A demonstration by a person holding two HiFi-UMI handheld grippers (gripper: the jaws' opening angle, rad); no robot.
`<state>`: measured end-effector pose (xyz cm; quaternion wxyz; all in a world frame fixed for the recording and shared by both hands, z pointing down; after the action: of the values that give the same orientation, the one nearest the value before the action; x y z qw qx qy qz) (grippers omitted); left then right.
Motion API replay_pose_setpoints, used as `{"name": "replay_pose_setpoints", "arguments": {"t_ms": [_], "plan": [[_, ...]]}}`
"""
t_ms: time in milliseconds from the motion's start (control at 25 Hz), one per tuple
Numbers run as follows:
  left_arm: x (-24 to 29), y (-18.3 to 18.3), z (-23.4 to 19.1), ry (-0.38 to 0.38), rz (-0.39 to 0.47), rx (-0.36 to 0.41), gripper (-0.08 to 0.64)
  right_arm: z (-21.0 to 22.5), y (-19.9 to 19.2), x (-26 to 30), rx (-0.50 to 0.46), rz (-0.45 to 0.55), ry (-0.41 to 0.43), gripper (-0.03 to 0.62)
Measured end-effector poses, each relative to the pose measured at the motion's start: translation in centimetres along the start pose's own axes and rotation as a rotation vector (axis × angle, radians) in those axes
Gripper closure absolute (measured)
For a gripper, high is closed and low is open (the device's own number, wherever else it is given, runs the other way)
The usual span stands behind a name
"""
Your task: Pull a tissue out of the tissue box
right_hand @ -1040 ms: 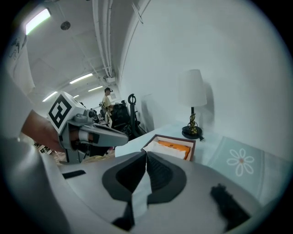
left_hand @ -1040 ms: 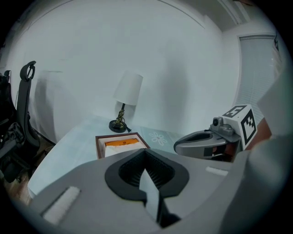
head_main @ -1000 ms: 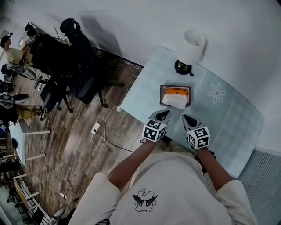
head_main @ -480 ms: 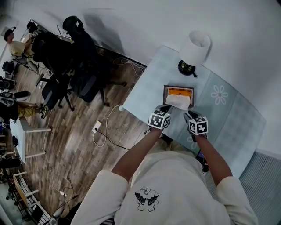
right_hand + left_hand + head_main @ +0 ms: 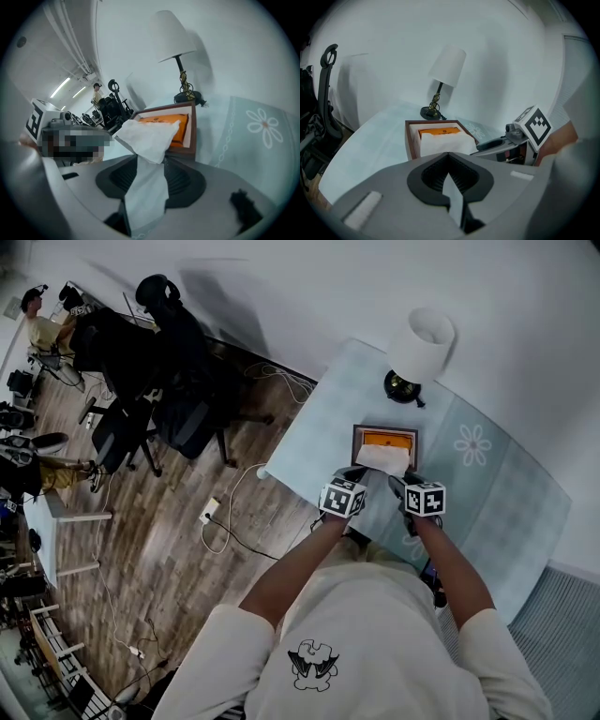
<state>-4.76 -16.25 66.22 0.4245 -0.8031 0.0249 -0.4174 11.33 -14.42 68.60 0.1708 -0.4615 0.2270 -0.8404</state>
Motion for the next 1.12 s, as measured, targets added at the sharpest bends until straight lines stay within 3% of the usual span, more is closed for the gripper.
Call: {"name": "replay_pose_setpoints", "arguments": {"t_ms": [560, 600, 640, 680, 1120], "plan": [[-0.4, 0.4, 0.4, -0.019, 0.005, -0.003, 0.552, -0.8, 1.0, -0.9, 0.091, 0.054, 0.097, 0.420], [-0.3, 0.4, 0.4, -0.019, 0.004, -0.002, 0.552, -0.7, 1.0, -1.2, 0.091, 0.063, 0.096, 0.442], [-0.3, 0.4, 0.4, -0.019, 0.004, -0.001, 0.552, -0.6, 1.1, -1.5, 0.089, 0.075, 0.090, 0.560], [-0.3, 0.4, 0.3, -0.019, 0.005, -0.001, 0.552, -0.6, 1.2, -1.8, 0.084, 0.088, 0.086, 0.577], [0.2, 0.6, 0.4, -0.022, 0.009, -0.001, 0.552, -1.4, 1.8, -2.1, 0.038, 0.092, 0.090, 0.580]]}}
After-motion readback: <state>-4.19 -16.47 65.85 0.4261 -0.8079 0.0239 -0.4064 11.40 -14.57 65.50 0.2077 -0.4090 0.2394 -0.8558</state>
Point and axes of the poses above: the fingertips, and each gripper's own axes: x forward along the fingers, z to its right, y out of its top, the point moved 7 cm from there along -x, backward along the fingers, and after that the axes turned 6 degrees about x, right-handed, at the moved point
